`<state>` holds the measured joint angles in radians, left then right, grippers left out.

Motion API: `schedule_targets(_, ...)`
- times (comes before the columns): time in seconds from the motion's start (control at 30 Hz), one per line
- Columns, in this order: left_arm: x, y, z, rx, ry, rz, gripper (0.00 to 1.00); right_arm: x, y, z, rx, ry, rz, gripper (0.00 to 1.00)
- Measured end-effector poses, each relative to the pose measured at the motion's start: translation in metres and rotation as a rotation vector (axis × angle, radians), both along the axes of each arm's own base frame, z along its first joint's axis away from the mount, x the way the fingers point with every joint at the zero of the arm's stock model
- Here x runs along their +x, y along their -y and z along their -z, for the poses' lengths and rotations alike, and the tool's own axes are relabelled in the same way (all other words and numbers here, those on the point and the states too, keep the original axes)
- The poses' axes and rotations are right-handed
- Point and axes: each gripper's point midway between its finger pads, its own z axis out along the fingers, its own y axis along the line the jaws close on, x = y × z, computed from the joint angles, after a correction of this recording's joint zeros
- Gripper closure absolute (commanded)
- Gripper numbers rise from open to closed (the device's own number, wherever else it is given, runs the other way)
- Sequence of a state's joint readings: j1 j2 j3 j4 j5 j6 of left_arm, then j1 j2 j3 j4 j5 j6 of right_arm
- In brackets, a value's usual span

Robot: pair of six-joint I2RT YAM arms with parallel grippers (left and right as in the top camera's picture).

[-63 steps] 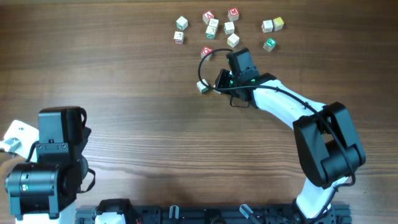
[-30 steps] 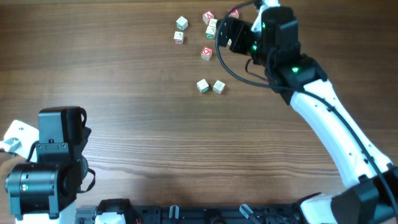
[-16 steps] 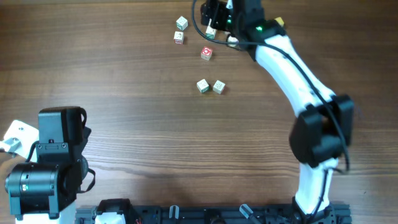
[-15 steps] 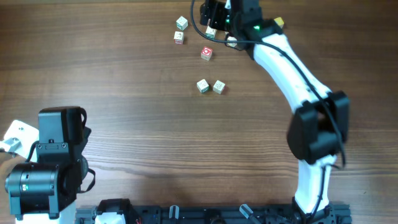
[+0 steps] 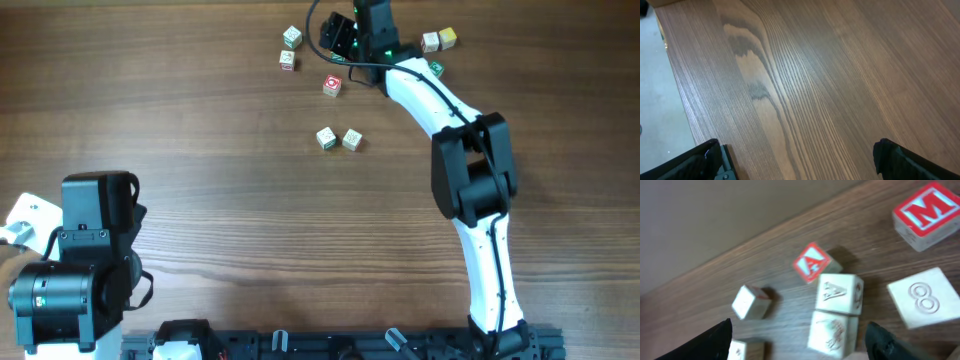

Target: Form a horizontal line

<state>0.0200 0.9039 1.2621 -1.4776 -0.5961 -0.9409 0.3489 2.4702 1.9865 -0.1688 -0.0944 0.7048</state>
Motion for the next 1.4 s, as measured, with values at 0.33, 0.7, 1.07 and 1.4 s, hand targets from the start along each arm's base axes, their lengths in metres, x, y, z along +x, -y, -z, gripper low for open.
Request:
schedule_targets(0.33,0.000,0.000,0.000,0.000,0.000,0.000,0.00,0.016,0.008,0.013,0.079,0.022,0.039,0.23)
schedule_targets(0.7,0.000,0.000,0.000,0.000,0.000,0.000,0.00,0.020,0.005,0.023,0.062,0.040,0.022,0.25)
schedule_targets(1.07,0.000,0.000,0.000,0.000,0.000,0.000,0.00,0.025,0.011,0.035,-0.007,0.065,0.020,0.39)
schedule_targets(1.4,0.000,0.000,0.000,0.000,0.000,0.000,0.00,0.023,0.023,0.044,-0.139,0.071,0.012,0.53)
